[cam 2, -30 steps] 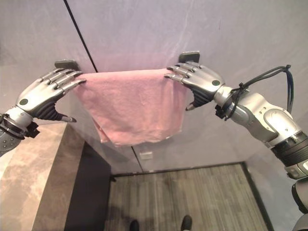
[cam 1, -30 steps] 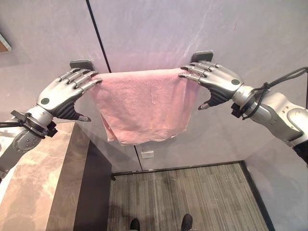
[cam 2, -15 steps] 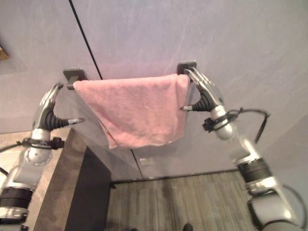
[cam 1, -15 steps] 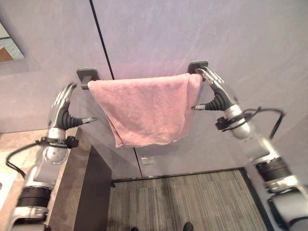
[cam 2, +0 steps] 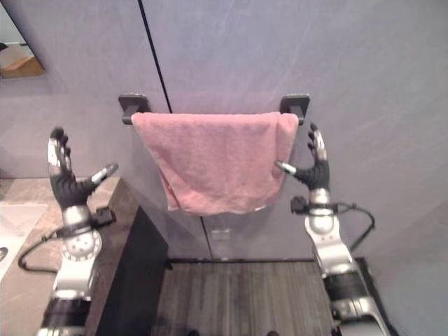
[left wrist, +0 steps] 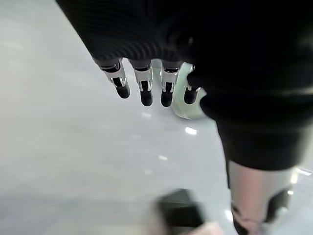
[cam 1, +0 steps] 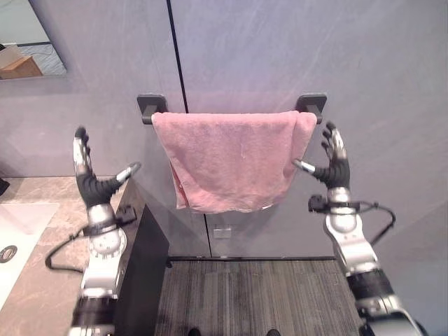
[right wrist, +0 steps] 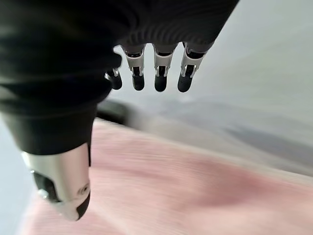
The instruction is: Put brush and paste in cup on sink, flatten towel.
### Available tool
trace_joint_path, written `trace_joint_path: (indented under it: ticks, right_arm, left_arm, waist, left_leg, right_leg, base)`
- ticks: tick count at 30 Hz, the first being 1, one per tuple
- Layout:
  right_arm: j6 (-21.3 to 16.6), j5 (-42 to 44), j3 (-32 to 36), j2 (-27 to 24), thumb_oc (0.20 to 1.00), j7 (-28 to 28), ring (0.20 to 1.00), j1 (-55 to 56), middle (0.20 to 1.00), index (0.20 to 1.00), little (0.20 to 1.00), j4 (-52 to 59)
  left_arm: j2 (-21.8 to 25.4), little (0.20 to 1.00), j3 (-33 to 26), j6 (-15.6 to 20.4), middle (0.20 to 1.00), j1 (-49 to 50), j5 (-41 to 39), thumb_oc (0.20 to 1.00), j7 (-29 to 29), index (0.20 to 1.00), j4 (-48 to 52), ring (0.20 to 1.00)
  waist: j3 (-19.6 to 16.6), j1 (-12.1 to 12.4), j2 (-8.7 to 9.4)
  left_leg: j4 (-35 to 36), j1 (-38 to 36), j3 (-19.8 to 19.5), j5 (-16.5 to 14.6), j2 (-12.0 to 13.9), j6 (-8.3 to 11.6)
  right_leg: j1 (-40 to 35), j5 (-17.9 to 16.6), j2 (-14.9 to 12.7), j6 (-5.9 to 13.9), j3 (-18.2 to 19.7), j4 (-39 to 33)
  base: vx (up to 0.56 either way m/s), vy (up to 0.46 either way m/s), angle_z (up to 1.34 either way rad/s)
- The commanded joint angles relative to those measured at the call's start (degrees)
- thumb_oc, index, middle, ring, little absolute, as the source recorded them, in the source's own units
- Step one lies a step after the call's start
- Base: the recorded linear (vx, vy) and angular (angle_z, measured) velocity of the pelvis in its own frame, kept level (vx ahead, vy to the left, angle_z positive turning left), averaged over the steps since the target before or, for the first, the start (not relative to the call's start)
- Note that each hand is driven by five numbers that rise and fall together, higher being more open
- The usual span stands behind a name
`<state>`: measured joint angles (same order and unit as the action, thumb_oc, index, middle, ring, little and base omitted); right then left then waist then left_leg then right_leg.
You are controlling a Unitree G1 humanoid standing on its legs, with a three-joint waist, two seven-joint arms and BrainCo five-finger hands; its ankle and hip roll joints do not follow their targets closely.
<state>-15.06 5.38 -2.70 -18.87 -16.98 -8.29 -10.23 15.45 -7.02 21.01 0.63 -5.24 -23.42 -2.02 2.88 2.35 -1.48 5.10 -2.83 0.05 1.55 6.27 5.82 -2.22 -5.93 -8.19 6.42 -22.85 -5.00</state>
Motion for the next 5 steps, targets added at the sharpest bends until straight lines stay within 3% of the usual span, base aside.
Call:
trace_joint_path:
  ticks: [1,5]
  right_arm:
    - [-3.44,5.13,1.45,1.17,1.000,2.59,1.000,2.64,1.000,1.000,1.000,0.06]
    - [-2.75,7.39,1.29,2.91,1.000,3.10,1.000,8.11,1.000,1.000,1.000,-7.05]
  left_arm:
    - [1.27,1.000,0.63,2.34,1.000,1.76,-4.92,1.000,4.67,1.000,-1.23,1.000]
    - [-2.43,1.000,4.66,0.38,1.000,6.56,-11.57,1.000,8.30,1.000,-6.66,1.000]
  waist:
    - [-2.25,-0.56,1.66]
    - [-1.32,-0.88,1.53]
  left_leg:
    - [-0.10,0.22,2.57,1.59,-0.34,0.56]
    - [-0.10,0.20,2.19,1.81,-0.28,0.41]
  right_leg:
    - [-4.04,3.01,-1.73,1.61,1.64,0.00]
    - [-4.33,3.00,-1.63,1.57,1.13,0.00]
  base:
    - [0.00,0.000,0.00]
    - [0.00,-0.005,0.01]
